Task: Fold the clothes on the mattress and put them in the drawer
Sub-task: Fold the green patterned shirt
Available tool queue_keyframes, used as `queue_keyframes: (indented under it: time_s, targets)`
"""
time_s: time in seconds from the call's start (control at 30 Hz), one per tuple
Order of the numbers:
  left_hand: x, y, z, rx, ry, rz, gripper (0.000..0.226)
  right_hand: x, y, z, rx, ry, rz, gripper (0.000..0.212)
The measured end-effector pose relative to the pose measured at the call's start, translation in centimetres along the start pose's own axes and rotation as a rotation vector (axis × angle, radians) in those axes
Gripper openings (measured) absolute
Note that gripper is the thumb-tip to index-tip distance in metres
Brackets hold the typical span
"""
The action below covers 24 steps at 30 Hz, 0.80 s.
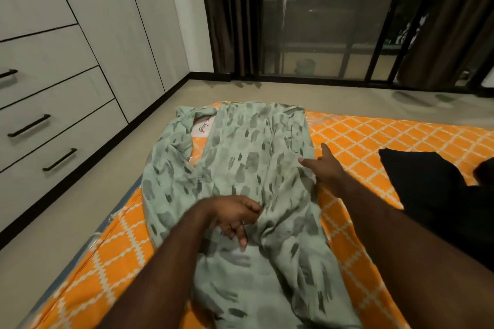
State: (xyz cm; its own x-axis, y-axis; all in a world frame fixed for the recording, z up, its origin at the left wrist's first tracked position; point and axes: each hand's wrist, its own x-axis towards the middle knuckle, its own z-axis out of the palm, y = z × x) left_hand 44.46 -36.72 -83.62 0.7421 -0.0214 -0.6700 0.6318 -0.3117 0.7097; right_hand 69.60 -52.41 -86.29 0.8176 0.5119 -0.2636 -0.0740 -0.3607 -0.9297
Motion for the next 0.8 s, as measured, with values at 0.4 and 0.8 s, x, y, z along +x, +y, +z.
queue_keyframes:
  time_s: [0.4,0.8]
  targets:
    - [-3.7,-2.3,7.1,-0.413,0.716,0.240,0.022,-18.6,-2.5,0.7,-0.586,-0.344,0.063,0.052]
    - [-5.4,-2.2,9.6,-0.265,0.892,0.192,0.031,-24.4,-1.3,1.6,-0.529,-0.101,0.123,0.018]
